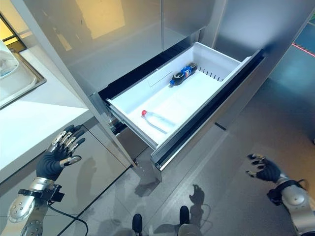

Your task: Take the drinks into the refrigerator

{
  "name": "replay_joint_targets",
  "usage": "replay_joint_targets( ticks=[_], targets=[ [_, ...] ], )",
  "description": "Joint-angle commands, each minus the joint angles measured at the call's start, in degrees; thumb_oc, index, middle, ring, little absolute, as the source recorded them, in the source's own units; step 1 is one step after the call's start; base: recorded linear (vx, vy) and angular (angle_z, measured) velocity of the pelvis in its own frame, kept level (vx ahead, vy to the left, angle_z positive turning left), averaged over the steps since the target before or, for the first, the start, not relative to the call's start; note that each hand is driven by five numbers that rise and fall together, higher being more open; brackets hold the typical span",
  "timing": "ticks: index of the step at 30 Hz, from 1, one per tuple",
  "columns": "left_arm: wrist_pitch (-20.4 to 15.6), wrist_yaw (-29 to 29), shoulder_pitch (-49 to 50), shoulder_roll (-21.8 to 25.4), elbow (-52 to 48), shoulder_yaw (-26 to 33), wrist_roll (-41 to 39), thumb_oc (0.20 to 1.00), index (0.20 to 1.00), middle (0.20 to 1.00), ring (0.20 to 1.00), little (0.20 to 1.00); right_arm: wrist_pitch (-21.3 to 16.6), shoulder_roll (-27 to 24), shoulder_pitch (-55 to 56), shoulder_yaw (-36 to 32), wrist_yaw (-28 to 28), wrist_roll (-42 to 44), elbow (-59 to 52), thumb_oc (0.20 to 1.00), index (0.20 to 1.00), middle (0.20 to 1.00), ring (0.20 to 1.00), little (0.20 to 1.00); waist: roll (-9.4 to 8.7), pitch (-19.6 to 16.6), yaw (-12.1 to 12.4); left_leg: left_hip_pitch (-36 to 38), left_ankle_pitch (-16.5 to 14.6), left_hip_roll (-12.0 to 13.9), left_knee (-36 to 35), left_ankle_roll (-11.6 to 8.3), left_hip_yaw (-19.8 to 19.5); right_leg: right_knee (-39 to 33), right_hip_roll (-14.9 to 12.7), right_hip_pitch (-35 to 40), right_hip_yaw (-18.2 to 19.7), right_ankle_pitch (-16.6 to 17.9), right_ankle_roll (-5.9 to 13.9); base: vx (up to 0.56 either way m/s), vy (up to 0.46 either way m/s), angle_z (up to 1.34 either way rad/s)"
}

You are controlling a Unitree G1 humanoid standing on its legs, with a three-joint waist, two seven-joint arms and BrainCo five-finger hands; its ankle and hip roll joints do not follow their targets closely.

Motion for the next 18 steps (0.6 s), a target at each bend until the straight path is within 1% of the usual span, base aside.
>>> replay_joint_targets(
  ticks=[1, 2, 3, 4, 7, 10, 11, 13, 17, 18],
  targets=[
    [-5.2, 1.6, -2.3, 1.7, -3.6, -0.1, 0.7, 1.0, 1.0, 1.0, 1.0, 1.0, -3.6, 0.3, -9.6, 6.1, -2.2, -2.2, 2.2, 0.2, 0.2, 0.2, 0.2, 0.2, -0.97, 0.5, 2.4, -0.9, -7.9, -5.4, 6.4, 5.82, -0.6, 6.8, 0.0, 0.7, -2.2, -8.5, 0.28, 0.03, -0.02, 0.01],
    [-5.4, 1.7, -2.4, 1.8, -3.4, -0.6, 0.8, 1.0, 1.0, 1.0, 1.0, 1.0, -3.9, 0.9, -11.1, 7.9, -2.6, -2.8, 3.6, 0.2, 0.2, 0.2, 0.2, 0.2, -0.9, 0.5, 2.6, -0.9, -7.8, -5.5, 6.4, 5.76, -0.7, 6.7, 0.0, 0.9, -2.3, -8.6, 0.24, 0.02, -0.015, 0.05],
    [-5.5, 1.7, -2.4, 1.8, -3.4, -0.6, 0.8, 1.0, 1.0, 1.0, 1.0, 1.0, -4.0, 0.9, -11.3, 8.1, -2.7, -2.8, 3.8, 0.2, 0.2, 0.2, 0.2, 0.2, -0.92, 0.6, 2.5, -0.9, -7.8, -5.5, 6.3, 5.75, -0.8, 6.6, 0.0, 0.9, -2.3, -8.6, 0.24, 0.03, -0.018, 0.1],
    [-6.0, 2.2, -2.5, 2.2, -3.4, -1.1, 1.0, 1.0, 1.0, 1.0, 1.0, 1.0, -4.6, 1.5, -13.3, 10.2, -4.1, -3.9, 4.7, 0.2, 0.2, 0.2, 0.2, 0.2, -0.83, 0.6, 3.0, -0.7, -7.7, -5.5, 6.2, 5.67, -1.0, 6.5, 0.0, 1.2, -2.8, -8.7, 0.21, 0.03, -0.02, 0.14],
    [-6.4, 2.7, -2.6, 2.8, -3.7, -2.4, 0.6, 1.0, 1.0, 1.0, 1.0, 1.0, -5.0, 2.8, -18.1, 14.1, -5.1, -4.7, 6.0, 0.2, 0.2, 0.2, 0.2, 0.2, -0.65, 0.6, 4.1, -0.6, -7.4, -5.6, 5.8, 5.61, -1.6, 6.3, -0.1, 1.7, -3.5, -8.8, 0.2, 0.03, -0.024, 0.13],
    [-6.7, 2.8, -2.8, 3.2, -4.0, -2.9, 0.5, 1.0, 1.0, 1.0, 1.0, 1.0, -5.2, 3.3, -20.7, 15.6, -6.1, -4.8, 7.4, 0.2, 0.2, 0.2, 0.2, 0.2, -0.59, 0.8, 4.6, -0.6, -7.2, -5.8, 5.7, 5.56, -2.1, 6.2, -0.1, 1.9, -4.1, -8.8, 0.24, 0.02, -0.018, 0.14],
    [-6.9, 3.0, -3.0, 3.6, -4.3, -3.6, 0.2, 1.0, 1.0, 1.0, 1.0, 1.0, -5.3, 3.7, -23.4, 17.7, -6.4, -5.0, 8.0, 0.2, 0.2, 0.2, 0.2, 0.2, -0.52, 0.9, 5.5, -0.8, -7.0, -5.8, 5.6, 5.43, -2.5, 6.2, -0.1, 2.1, -4.5, -8.9, 0.17, 0.02, -0.03, 0.25],
    [-7.0, 3.0, -3.4, 4.2, -4.6, -4.1, -0.1, 1.0, 1.0, 1.0, 1.0, 1.0, -5.5, 3.5, -25.8, 19.3, -7.0, -5.4, 8.2, 0.2, 0.2, 0.2, 0.2, 0.2, -0.64, 1.1, 6.2, -0.9, -6.8, -6.0, 5.5, 5.33, -3.0, 6.2, -0.1, 2.2, -5.2, -9.0, 0.17, 0.02, -0.035, 0.24],
    [-6.7, 2.3, -4.2, 5.3, -5.0, -6.1, -1.1, 1.0, 1.0, 1.0, 1.0, 1.0, -5.4, 4.0, -32.0, 24.4, -5.4, -5.5, 8.1, 0.2, 0.2, 0.2, 0.2, 0.2, -0.85, 1.3, 7.7, -1.1, -6.4, -6.1, 5.5, 5.17, -3.9, 6.1, -0.3, 2.6, -6.5, -9.0, 0.14, 0.02, -0.027, 0.21],
    [-6.7, 2.3, -4.2, 5.3, -4.9, -6.0, -1.1, 1.0, 1.0, 1.0, 1.0, 1.0, -5.5, 4.0, -32.1, 24.5, -5.5, -5.5, 8.2, 0.2, 0.2, 0.2, 0.2, 0.2, -0.84, 1.4, 7.7, -1.1, -6.4, -6.1, 5.5, 5.17, -3.9, 6.1, -0.3, 2.6, -6.5, -9.0, 0.15, 0.02, -0.025, 0.11]
  ],
)
